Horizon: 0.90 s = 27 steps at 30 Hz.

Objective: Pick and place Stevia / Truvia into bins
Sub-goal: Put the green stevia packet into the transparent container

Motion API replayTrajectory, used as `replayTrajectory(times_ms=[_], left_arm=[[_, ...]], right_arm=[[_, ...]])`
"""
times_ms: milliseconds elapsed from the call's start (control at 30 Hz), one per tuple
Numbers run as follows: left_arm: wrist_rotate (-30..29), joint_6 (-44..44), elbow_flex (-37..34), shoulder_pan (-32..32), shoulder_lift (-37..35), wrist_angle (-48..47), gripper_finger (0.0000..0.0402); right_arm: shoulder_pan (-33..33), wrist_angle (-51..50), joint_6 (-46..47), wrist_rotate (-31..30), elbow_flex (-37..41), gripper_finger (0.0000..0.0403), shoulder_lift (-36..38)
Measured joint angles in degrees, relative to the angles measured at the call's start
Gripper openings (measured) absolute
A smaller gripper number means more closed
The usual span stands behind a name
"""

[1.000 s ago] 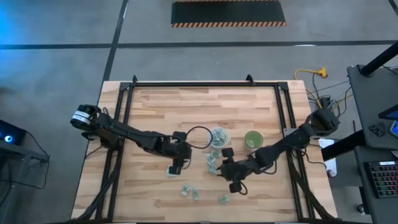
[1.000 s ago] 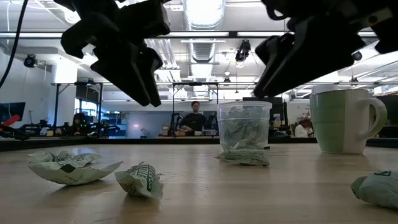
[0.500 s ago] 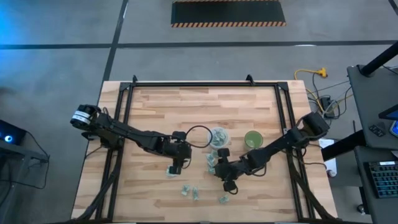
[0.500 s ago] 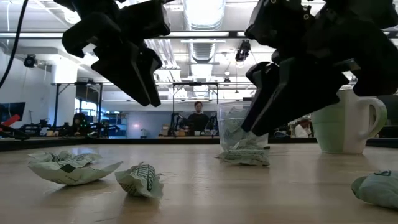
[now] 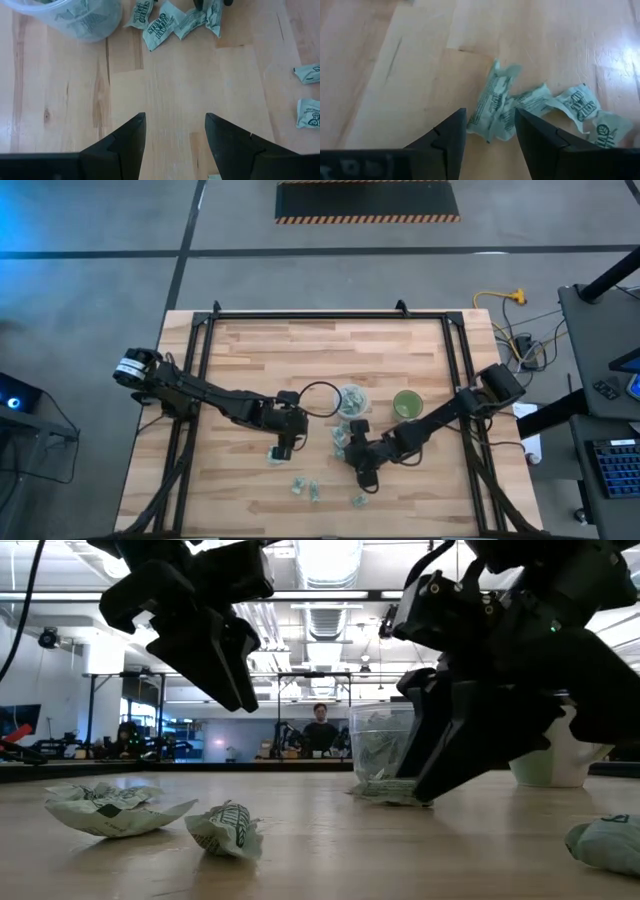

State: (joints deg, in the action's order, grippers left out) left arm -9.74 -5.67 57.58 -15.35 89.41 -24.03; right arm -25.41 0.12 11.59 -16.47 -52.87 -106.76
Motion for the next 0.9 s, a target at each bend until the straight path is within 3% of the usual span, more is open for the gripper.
replayTrajectory(times_ms=[200, 600, 900], left_arm=[[-0.2, 0.0, 0.0, 0.0, 0.0, 0.0, 0.0187], [-0.9, 0.1, 0.0, 0.0, 0.0, 0.0, 0.0187], [-1.2, 0.1, -0.2, 0.0, 0.0, 0.0, 0.0187]], right_arm=[[0.0, -0.5, -0.2, 0.0, 0.0, 0.0138, 0.0], [-0.1, -1.0, -2.2, 0.0, 0.0, 0.0047, 0.7], [-0.1, -5.4, -2.6, 0.0, -0.7, 0.001, 6.7]])
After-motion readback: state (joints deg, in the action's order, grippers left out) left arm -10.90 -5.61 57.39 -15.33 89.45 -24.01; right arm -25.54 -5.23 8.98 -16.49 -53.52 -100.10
